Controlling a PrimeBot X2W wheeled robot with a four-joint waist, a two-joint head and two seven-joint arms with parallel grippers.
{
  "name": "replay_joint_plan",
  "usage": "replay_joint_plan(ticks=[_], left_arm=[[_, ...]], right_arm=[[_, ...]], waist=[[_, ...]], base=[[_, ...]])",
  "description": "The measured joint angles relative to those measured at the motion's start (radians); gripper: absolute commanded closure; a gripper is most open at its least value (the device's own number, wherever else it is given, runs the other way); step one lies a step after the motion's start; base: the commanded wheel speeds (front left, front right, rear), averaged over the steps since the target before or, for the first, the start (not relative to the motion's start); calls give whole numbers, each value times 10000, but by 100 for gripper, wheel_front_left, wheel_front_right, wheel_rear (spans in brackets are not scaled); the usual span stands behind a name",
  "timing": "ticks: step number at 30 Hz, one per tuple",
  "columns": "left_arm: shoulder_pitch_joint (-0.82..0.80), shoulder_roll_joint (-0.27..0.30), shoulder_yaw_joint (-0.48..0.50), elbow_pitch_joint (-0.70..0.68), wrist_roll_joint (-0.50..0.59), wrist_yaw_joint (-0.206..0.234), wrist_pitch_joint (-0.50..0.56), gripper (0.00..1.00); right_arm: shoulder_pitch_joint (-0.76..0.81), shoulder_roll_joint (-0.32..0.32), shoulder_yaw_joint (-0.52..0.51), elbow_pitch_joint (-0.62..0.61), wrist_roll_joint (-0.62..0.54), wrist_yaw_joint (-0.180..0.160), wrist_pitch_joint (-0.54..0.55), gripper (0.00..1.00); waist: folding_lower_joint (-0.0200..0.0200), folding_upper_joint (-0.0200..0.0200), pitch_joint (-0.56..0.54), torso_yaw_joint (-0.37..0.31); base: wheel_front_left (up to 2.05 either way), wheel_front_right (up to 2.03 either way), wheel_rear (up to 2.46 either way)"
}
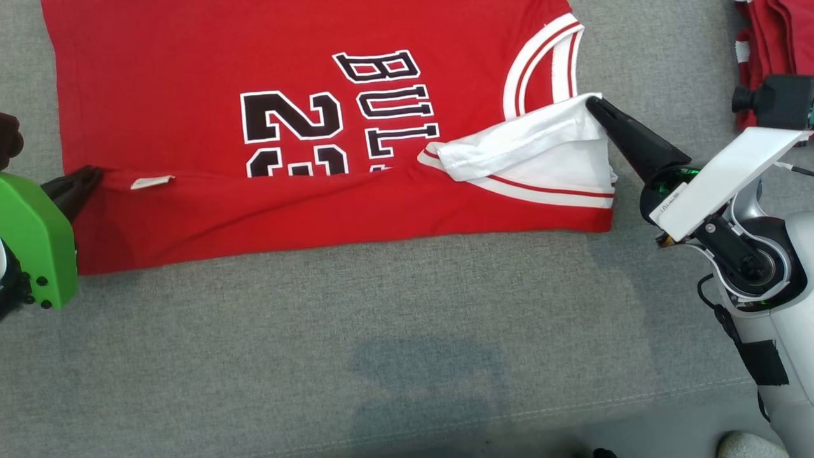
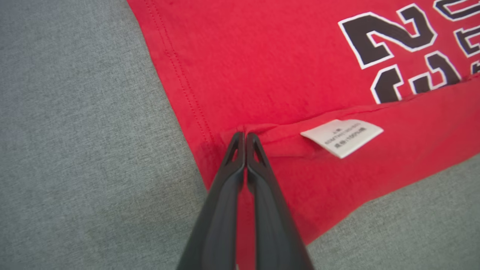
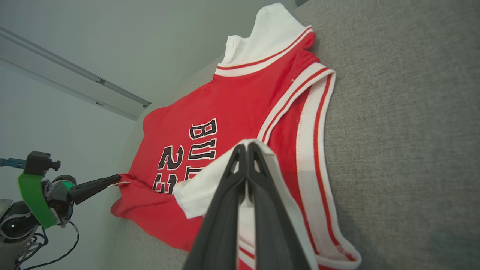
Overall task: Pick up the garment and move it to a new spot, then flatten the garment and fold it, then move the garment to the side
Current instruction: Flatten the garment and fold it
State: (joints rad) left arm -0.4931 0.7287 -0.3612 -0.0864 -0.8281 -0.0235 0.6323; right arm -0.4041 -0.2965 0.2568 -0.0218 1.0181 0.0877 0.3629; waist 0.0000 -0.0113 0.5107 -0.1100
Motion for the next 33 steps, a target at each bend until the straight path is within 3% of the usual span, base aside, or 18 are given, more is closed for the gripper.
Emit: replay_joint_plan(ticks=[23,25,28,29,30,32,33], left_arm=[[-421,-531,-123,1043,487,0,-708,100],[-425,-543,-130,1126,495,2,-711,94],[-424,-579,-219,1300,495,8,-692,84],[-424,-589,-268,1381,495,8,-683,78],[-423,-596,-290,1430,495,8,-633,70],[-423,-610,-290,1471,495,17,-614,53],[-423,-621,-295,1509,495,17,-612,38]], right_arm=[[-480,56,362,732,-336,105,-102,100],[-495,86,405,779,-341,109,-104,100],[-580,92,366,844,-451,173,-299,38],[-616,100,347,867,-451,173,-334,11],[-629,107,341,888,-464,173,-391,0],[-643,117,293,955,-527,173,-520,0],[-652,117,274,988,-527,173,-558,0]], waist=[[0,0,-42,163],[0,0,-50,170],[0,0,-60,176],[0,0,-65,177],[0,0,-69,178],[0,0,-80,179],[0,0,-87,179]], base=[[0,0,0],[0,0,0],[0,0,0],[0,0,0],[0,0,0],[0,0,0],[0,0,0]])
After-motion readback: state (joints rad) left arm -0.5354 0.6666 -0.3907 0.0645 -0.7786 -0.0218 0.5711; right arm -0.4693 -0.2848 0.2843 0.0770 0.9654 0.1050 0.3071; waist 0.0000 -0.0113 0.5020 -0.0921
